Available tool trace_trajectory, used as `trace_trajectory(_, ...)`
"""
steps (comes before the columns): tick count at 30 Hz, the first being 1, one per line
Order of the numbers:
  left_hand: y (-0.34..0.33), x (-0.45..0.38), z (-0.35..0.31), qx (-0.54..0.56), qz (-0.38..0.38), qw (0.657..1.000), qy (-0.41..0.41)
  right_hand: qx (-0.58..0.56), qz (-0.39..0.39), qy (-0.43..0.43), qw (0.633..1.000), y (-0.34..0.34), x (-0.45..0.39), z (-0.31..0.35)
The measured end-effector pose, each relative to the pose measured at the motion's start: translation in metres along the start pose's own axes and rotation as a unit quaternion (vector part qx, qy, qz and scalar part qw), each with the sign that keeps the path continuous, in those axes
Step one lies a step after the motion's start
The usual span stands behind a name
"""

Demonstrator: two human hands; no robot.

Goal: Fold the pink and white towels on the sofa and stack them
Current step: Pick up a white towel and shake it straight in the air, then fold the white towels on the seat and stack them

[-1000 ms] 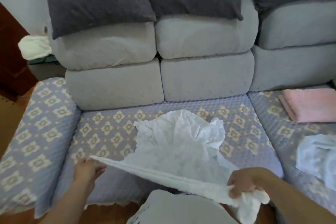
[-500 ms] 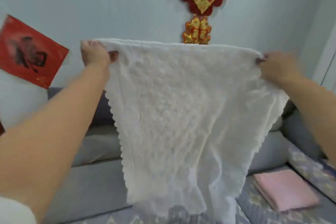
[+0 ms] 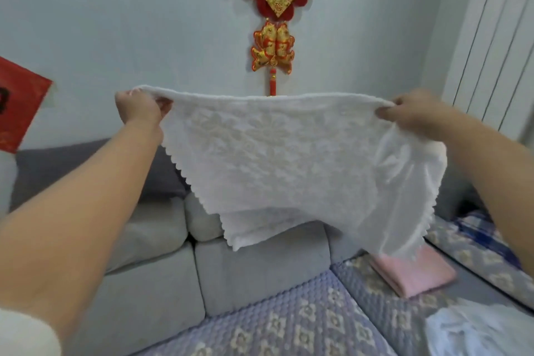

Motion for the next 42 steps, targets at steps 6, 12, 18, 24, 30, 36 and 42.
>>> trace_trajectory(6,0.098,-0.008,0.062,-0.115,-0.074,0.991,-0.009,-0.157,0.259,-0.099,0.948,-0.075,0.1,-0.037)
trace_trajectory(12,0.282,-0.027,0.183,-0.458,0.048,0.888,0.008,-0.092,0.439,-0.127,0.885,-0.197,0.258,-0.049)
trace_trajectory(18,0.471,-0.015,0.277,-0.637,0.217,0.733,0.101,0.037,0.439,0.01,0.898,-0.328,0.425,-0.051)
trace_trajectory(24,0.58,0.032,0.332,-0.756,0.415,0.505,0.031,0.187,0.522,0.101,0.826,-0.399,0.575,-0.058)
trace_trajectory(30,0.653,0.073,0.379,-0.728,0.525,0.439,0.036,0.173,0.558,0.076,0.808,-0.427,0.647,-0.047)
trace_trajectory(36,0.656,0.118,0.415,-0.723,0.475,0.496,0.074,0.084,0.542,-0.112,0.829,-0.451,0.673,-0.053)
trace_trajectory(42,0.567,0.244,0.48,-0.65,0.642,0.405,-0.05,0.048,0.589,-0.094,0.802,-0.498,0.669,-0.03)
Point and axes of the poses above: each hand's wrist, its own x-axis away from the middle knuckle, its own y-axis out of the back of the hand, z = x × y, the point moved 8 cm from there along -x, towards the middle knuckle, and after that the axes turned 13 degrees about -z, right-handed, at the moved point
